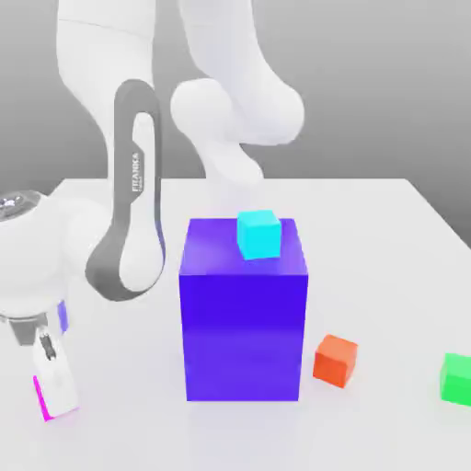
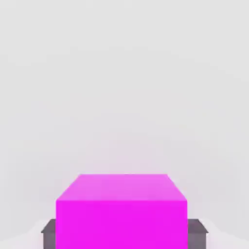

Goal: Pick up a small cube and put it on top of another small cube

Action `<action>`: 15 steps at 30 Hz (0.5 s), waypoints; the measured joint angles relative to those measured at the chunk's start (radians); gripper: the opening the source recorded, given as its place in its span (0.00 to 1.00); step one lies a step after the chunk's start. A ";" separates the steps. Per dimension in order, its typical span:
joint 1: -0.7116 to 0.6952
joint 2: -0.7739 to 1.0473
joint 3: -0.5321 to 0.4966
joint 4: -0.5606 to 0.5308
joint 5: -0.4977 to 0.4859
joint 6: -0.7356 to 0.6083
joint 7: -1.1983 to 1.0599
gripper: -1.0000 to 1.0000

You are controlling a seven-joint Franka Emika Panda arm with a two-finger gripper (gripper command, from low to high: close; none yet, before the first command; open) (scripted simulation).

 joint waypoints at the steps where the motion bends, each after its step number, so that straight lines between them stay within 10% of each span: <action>1: -0.006 0.013 0.007 0.003 0.005 0.010 -0.004 0.00; 7: 0.047 -0.154 -0.062 -0.034 -0.082 -0.120 0.061 0.00; 15: 0.260 -0.208 0.144 -0.018 -0.188 -0.190 -0.036 0.00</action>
